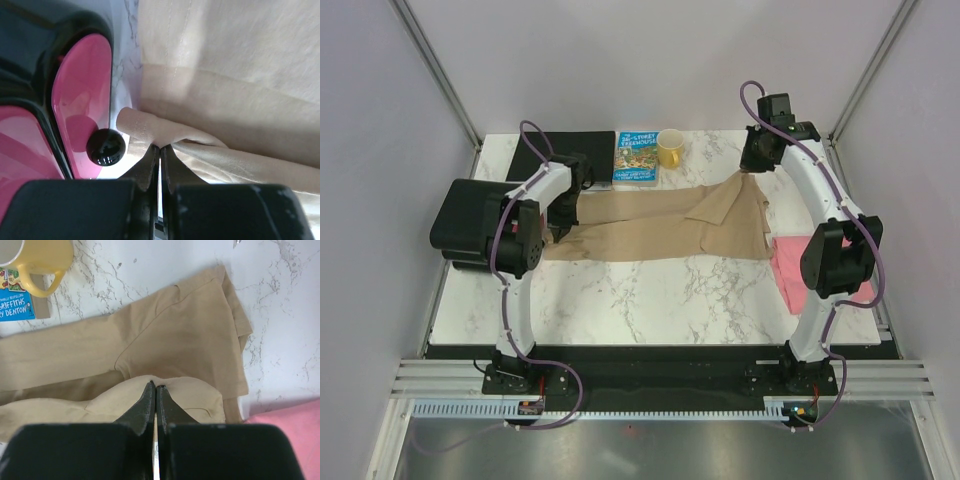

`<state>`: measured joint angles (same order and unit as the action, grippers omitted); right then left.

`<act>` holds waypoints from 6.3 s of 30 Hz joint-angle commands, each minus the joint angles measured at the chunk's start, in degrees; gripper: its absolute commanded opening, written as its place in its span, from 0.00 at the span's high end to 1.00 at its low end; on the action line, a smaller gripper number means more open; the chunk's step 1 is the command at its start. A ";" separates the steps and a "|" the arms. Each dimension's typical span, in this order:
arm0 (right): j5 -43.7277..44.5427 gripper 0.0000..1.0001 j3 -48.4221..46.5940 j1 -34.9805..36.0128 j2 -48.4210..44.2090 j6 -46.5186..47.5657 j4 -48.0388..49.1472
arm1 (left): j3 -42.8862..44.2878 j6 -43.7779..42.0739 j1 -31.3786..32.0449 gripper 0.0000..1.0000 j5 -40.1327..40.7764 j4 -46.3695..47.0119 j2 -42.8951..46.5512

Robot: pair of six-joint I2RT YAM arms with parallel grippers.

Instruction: Fold and stack the t-shirts

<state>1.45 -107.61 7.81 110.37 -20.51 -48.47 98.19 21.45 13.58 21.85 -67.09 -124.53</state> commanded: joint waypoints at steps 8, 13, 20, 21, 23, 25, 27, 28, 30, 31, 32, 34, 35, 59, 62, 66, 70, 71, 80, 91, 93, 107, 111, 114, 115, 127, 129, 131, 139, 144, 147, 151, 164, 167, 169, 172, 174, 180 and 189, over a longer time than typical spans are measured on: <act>3.03 1.00 -1.99 -1.13 0.73 1.35 3.38 | 9.73 -0.45 -0.22 0.98 -0.31 -0.15 -1.94; 2.42 1.00 -1.81 -1.13 1.43 1.26 3.99 | 11.06 -0.71 -0.22 0.93 -0.57 -0.23 -3.17; -0.48 1.00 -1.37 -1.22 3.10 1.00 5.31 | 10.53 -0.62 -0.22 0.79 0.04 -0.50 -3.70; -0.66 1.00 -1.37 -1.22 3.27 0.91 5.57 | 10.88 -0.54 -0.22 0.78 0.47 -0.67 -3.62; -0.84 1.00 -1.37 -1.22 3.45 0.83 6.19 | 11.14 -0.27 -0.22 0.75 1.09 -1.02 -3.35; -0.75 1.00 -1.46 -1.22 3.71 0.91 6.63 | 11.14 0.17 -0.22 0.75 1.27 -1.03 -2.56; -0.58 1.00 -2.07 -1.22 4.41 1.09 6.63 | 10.88 0.52 -0.05 0.75 1.18 -0.85 -0.99; -0.57 0.97 -2.34 -1.22 4.68 1.18 6.63 | 10.79 0.61 0.13 0.74 1.27 -0.94 -0.37; -0.40 0.94 -2.86 -1.22 5.64 1.18 6.81 | 10.53 0.61 0.56 0.74 1.44 -0.68 1.73; -0.22 0.93 -2.95 -1.22 5.91 1.18 7.07 | 10.35 0.61 0.65 0.74 1.44 -0.50 2.27; 0.04 0.92 -3.21 -1.22 6.17 0.92 7.33 | 9.83 0.52 0.83 0.74 1.53 -0.41 2.88; -0.05 0.85 -3.39 -1.22 7.23 0.39 8.03 | 9.30 0.52 1.01 0.74 1.71 -0.32 4.46; -0.40 0.84 -4.00 -1.22 7.67 0.12 8.13 | 8.69 0.52 1.09 0.74 1.62 -0.32 4.99; -0.75 0.66 8.46 2.12 1.00 1.97 2.24 | -1.69 -1.59 3.82 0.74 -9.01 4.16 9.92; -0.84 0.66 12.95 2.47 0.37 0.83 3.99 | 0.15 -1.76 3.99 0.75 -9.45 4.25 7.12; 1.00 0.67 14.80 4.14 2.04 0.12 4.87 | 2.35 -1.50 4.17 0.76 -9.37 4.33 3.60; 4.51 0.68 15.94 5.45 4.50 -0.40 6.45 | 3.41 -1.33 4.70 0.77 -8.93 4.60 0.96; 5.05 0.69 16.29 5.46 4.85 -0.75 6.80 | 3.50 -1.33 4.96 0.77 -8.93 4.60 0.09; 6.90 0.80 17.96 5.63 9.51 -4.71 6.81 | 2.36 -1.76 6.45 0.88 -9.45 4.34 -2.82; 8.83 1.00 9.89 5.72 17.24 -6.03 3.91 | -0.71 -2.03 8.47 0.98 -12.00 2.05 -3.71; 9.53 1.00 6.91 5.63 17.95 -5.68 2.77 | -2.99 -1.85 9.00 0.98 -11.83 1.88 -2.92; 12.08 0.99 -12.53 3.00 27.44 -4.62 -3.56 | -10.57 -2.38 18.31 0.98 -16.48 0.91 2.54; 11.91 0.99 -14.72 2.65 28.93 -5.15 -3.56 | -9.17 -2.82 22.71 0.98 -18.76 0.82 1.75; 11.64 0.98 -15.26 2.29 29.20 -6.12 -3.56 | -7.49 -3.17 25.70 0.98 -20.79 0.91 1.04; 11.56 0.96 -15.26 2.03 29.12 -6.29 -3.39 | -7.14 -3.08 26.92 0.98 -21.57 0.91 1.22; 10.94 0.92 -21.58 0.71 32.71 -4.28 0.04 | -5.20 -3.96 34.66 0.98 -29.57 1.00 1.92; 10.15 0.89 -23.43 0.62 33.77 -3.48 0.74 | -5.55 -4.40 35.81 0.98 -30.37 1.17 2.10; 9.62 0.82 -23.61 0.45 33.95 -2.52 2.66 | -6.52 -4.49 37.12 0.98 -32.56 2.13 2.36; 6.90 0.67 -20.72 0.01 28.43 -1.37 7.41 | -7.14 -2.12 38.10 0.98 -27.40 3.90 7.88; 7.59 0.61 -10.70 0.01 16.56 -1.37 10.15 | -3.71 -1.33 35.90 0.92 -19.50 3.90 11.41; 11.02 0.61 -7.18 0.10 12.25 -0.76 9.36 | -3.10 -1.06 33.18 0.90 -17.64 4.51 11.94; 15.51 0.61 -2.88 -0.34 10.48 -0.93 7.69 | -3.36 -2.64 29.67 0.91 -17.19 6.35 9.66; 15.95 0.63 0.65 -1.13 16.63 -3.48 7.33 | -5.73 -5.72 28.95 0.98 -20.88 9.70 3.15; 15.51 0.68 0.21 -1.13 18.12 -3.75 6.46 | -7.92 -6.51 29.13 0.98 -21.58 9.61 3.76; 15.16 0.77 -0.58 -1.14 19.00 -3.57 5.58 | -9.33 -7.30 29.39 0.98 -21.50 9.70 4.12; 13.66 0.99 -2.15 -1.13 21.38 -2.95 4.53 | -10.56 -7.39 30.09 0.98 -21.58 10.05 5.26; 13.14 1.00 -3.48 -1.22 23.75 -3.04 3.47 | -10.83 -7.30 31.06 0.98 -22.89 10.22 5.87; 12.70 1.00 -5.85 -1.22 26.65 -3.57 2.94 | -10.65 -6.86 34.74 0.98 -26.24 10.40 6.84; 11.38 1.00 -14.80 -1.75 32.10 -3.74 1.45 | -8.29 -6.77 38.79 0.98 -30.19 10.93 6.23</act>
<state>13.96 -118.69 6.63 138.12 -23.38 -46.17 88.20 16.49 50.74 -4.67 -56.47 -119.96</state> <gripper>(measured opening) 0.006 0.025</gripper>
